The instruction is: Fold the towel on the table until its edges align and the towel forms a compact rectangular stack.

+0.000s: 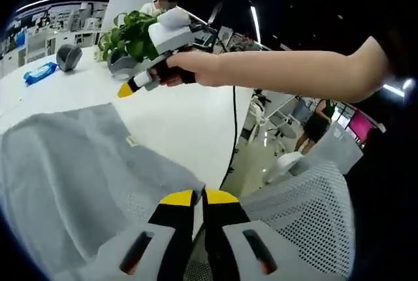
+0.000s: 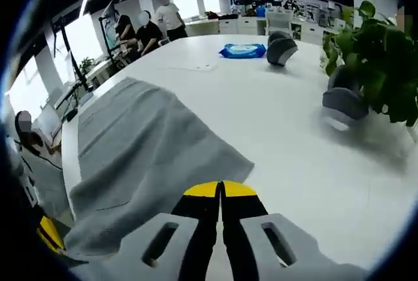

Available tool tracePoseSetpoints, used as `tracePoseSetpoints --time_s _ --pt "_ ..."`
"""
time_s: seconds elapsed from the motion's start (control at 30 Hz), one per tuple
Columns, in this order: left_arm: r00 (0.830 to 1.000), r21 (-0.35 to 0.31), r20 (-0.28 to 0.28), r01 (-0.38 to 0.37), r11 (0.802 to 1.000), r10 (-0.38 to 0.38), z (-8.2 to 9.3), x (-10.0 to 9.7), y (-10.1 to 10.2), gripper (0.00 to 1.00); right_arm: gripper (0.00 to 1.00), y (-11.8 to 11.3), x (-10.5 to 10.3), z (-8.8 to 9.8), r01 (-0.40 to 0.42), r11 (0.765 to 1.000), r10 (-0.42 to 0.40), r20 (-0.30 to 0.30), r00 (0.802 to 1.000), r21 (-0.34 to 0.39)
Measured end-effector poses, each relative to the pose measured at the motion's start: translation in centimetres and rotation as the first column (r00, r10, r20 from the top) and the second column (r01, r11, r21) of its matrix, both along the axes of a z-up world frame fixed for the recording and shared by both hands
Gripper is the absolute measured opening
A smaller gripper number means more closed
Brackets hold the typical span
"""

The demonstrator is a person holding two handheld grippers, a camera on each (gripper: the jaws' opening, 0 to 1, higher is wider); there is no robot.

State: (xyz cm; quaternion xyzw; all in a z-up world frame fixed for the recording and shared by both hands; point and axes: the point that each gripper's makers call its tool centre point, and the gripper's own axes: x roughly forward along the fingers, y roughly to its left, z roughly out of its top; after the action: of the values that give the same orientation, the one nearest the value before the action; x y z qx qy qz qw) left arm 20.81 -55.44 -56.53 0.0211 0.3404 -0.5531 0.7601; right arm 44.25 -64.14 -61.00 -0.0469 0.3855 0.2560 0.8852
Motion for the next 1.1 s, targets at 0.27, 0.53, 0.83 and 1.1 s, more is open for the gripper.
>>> tracePoseSetpoints --time_s 0.27,0.53,0.83,1.1 --pt "1.000 0.009 -0.010 0.006 1.000 -0.006 -0.3 -0.3 0.2 0.04 0.06 -2.1 2.7 -2.7 0.028 0.995 -0.033 -0.052 0.998 -0.092" --pt "1.000 -0.003 -0.029 -0.003 1.000 0.003 -0.1 -0.2 0.2 0.04 0.10 -1.7 3.3 -4.6 -0.004 0.990 -0.012 -0.107 0.994 -0.144" --pt "0.999 0.014 -0.045 0.007 1.000 -0.006 -0.5 -0.3 0.1 0.04 0.07 -1.0 3.1 -4.4 -0.022 0.994 0.011 -0.100 0.995 -0.111" --pt "0.999 0.026 -0.035 -0.006 1.000 0.007 -0.6 -0.4 0.4 0.04 0.14 -0.2 3.0 -4.1 0.028 1.000 -0.028 -0.118 0.993 0.001"
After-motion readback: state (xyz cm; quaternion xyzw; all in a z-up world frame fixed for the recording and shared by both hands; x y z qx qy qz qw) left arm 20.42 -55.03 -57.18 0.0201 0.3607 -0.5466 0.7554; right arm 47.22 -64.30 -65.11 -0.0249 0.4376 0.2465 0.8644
